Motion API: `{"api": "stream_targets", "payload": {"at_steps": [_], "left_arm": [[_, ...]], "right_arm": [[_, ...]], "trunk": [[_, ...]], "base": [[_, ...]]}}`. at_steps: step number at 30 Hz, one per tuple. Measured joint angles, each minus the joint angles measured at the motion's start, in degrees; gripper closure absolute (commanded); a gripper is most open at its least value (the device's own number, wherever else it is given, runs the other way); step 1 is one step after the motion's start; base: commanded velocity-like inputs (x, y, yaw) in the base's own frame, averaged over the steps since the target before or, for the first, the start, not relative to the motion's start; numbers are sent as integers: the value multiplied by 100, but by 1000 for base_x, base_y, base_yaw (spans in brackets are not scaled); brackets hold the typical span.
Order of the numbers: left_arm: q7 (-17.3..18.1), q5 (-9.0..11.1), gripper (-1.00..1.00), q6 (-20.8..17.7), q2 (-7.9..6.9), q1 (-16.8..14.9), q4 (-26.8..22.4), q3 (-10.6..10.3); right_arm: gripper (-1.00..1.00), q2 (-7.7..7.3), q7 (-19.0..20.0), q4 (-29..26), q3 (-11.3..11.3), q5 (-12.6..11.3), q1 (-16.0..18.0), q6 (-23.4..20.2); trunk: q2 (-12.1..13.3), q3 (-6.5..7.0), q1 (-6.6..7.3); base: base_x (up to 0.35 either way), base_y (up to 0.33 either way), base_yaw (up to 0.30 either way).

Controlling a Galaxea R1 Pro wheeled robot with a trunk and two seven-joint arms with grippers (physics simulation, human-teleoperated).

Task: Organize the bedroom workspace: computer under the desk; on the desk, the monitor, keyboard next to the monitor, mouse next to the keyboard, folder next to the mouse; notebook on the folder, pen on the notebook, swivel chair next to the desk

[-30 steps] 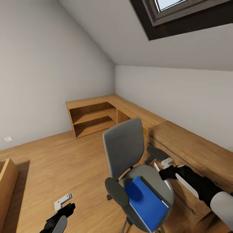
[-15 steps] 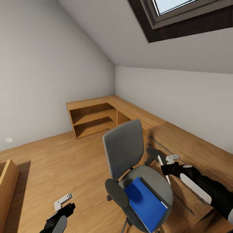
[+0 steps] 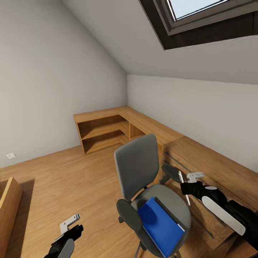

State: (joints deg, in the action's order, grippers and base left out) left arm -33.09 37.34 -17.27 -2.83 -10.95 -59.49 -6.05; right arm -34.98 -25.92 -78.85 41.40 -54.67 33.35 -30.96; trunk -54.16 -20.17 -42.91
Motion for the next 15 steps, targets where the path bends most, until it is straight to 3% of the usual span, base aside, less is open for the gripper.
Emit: {"api": "stream_targets", "payload": {"at_steps": [6,10,15], "left_arm": [[-7,-6,-100,19,2,0,0,-10],[9,8,-100,119,1,0,6,-15],[10,8,-100,300,1,-2,683,-12]], "right_arm": [[100,-7,-677,-162,7,-138,-5,277],[100,0,-777,-196,1,-156,-6,324],[100,5,-800,-210,-88,-164,-6,341]], "trunk": [[241,108,132],[402,180,220],[602,270,330]], "base": [[0,0,0],[0,0,0],[0,0,0]]}}
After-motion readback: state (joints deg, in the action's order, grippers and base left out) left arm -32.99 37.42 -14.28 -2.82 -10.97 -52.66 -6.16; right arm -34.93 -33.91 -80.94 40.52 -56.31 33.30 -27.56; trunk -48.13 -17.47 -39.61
